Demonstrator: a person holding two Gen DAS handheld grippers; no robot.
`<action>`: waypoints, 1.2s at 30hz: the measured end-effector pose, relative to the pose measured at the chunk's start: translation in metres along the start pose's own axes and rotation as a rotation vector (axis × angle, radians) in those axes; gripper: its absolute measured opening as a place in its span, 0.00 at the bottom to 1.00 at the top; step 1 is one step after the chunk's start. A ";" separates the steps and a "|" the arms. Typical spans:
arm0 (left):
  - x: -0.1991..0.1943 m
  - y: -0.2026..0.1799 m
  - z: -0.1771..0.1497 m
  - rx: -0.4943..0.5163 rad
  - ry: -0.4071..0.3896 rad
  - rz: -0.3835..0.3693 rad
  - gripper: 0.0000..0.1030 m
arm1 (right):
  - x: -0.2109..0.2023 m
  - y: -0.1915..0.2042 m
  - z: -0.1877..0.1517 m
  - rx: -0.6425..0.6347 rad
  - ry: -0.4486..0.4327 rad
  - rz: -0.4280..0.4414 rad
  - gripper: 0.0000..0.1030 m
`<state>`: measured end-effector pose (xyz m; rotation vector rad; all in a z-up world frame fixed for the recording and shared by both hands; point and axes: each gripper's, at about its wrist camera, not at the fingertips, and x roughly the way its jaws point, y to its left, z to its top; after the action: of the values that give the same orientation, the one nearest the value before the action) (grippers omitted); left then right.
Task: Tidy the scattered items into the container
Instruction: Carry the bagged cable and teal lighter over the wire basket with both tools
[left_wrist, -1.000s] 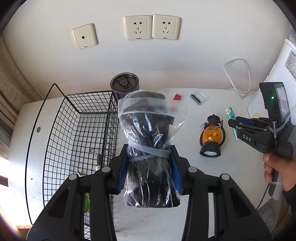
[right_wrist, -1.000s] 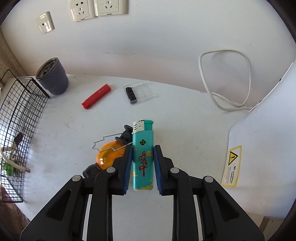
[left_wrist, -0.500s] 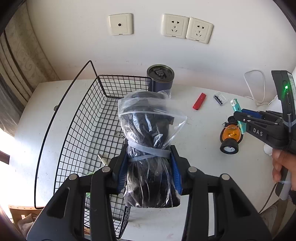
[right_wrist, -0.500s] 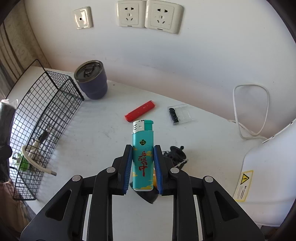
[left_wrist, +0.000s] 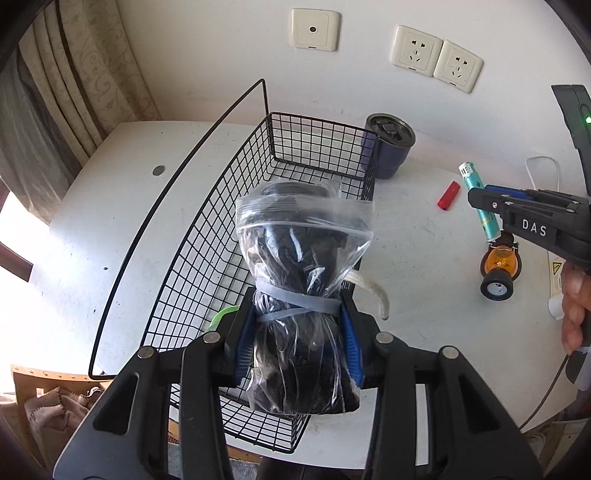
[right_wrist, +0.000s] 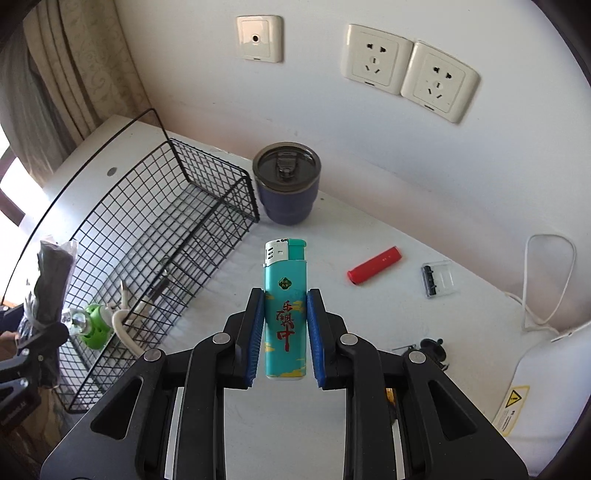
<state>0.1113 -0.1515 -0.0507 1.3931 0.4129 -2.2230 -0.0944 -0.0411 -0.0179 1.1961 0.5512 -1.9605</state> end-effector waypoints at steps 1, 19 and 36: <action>0.000 0.003 -0.002 -0.005 0.002 0.004 0.36 | 0.000 0.007 0.003 -0.013 -0.001 0.008 0.20; 0.012 0.036 -0.029 -0.071 0.047 0.036 0.36 | 0.016 0.103 0.023 -0.209 0.018 0.112 0.20; 0.025 0.049 -0.044 -0.075 0.085 0.032 0.36 | 0.050 0.142 0.016 -0.265 0.115 0.153 0.20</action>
<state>0.1622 -0.1768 -0.0925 1.4483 0.4947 -2.1068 -0.0050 -0.1587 -0.0510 1.1512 0.7319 -1.6401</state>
